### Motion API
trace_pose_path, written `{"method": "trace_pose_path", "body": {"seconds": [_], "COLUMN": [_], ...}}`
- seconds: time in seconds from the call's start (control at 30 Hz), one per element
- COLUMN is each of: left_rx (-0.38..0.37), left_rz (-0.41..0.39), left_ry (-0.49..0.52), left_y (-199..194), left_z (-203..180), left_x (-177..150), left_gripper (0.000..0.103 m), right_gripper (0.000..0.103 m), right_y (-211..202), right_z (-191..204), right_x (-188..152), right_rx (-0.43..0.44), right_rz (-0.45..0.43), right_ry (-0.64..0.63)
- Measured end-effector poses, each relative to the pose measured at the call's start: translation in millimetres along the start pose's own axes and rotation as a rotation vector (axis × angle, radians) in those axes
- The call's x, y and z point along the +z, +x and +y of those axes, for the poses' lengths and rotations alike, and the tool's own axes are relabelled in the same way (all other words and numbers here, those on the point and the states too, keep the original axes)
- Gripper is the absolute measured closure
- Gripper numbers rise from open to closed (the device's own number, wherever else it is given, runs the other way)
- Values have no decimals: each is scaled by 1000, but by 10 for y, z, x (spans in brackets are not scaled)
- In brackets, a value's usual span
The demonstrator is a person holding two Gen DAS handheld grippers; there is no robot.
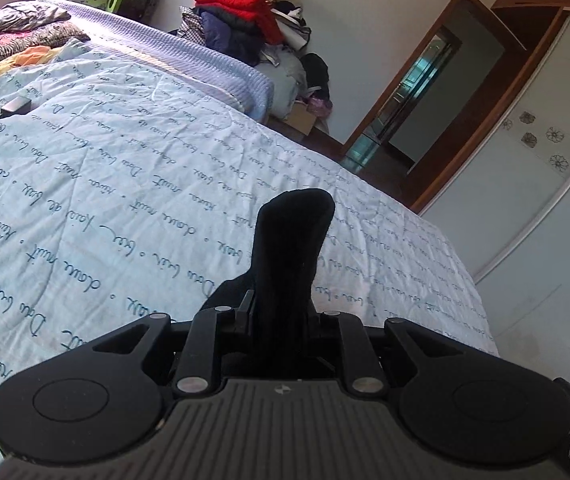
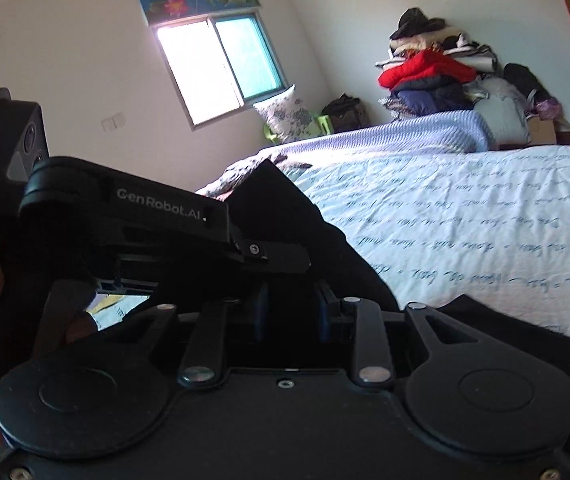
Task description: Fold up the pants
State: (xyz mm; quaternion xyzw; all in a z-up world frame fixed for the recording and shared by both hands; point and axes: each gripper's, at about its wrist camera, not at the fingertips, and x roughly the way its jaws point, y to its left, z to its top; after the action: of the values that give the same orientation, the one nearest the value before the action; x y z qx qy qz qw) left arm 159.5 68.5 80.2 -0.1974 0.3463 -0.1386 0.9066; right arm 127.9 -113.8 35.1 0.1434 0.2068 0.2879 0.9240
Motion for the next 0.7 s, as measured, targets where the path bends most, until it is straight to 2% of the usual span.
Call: {"method": "trace_pose_path", "body": {"seconds": [0.17, 0.47, 0.7], "left_rx": [-29, -46, -12], "left_rz": [16, 54, 70], "left_ry": [42, 154, 225], "left_y": [76, 355, 797], "left_z": [-440, -1284, -1790], "left_x": [-132, -445, -782], "left_gripper": [84, 83, 83], "right_gripper": [83, 83, 83], "right_y": [-320, -860, -1044], "right_z": [-258, -828, -1297], "right_x": [-12, -124, -267], "right_rx": [-11, -76, -174], "right_rz": [-42, -116, -112], "right_ry": [50, 141, 219]}}
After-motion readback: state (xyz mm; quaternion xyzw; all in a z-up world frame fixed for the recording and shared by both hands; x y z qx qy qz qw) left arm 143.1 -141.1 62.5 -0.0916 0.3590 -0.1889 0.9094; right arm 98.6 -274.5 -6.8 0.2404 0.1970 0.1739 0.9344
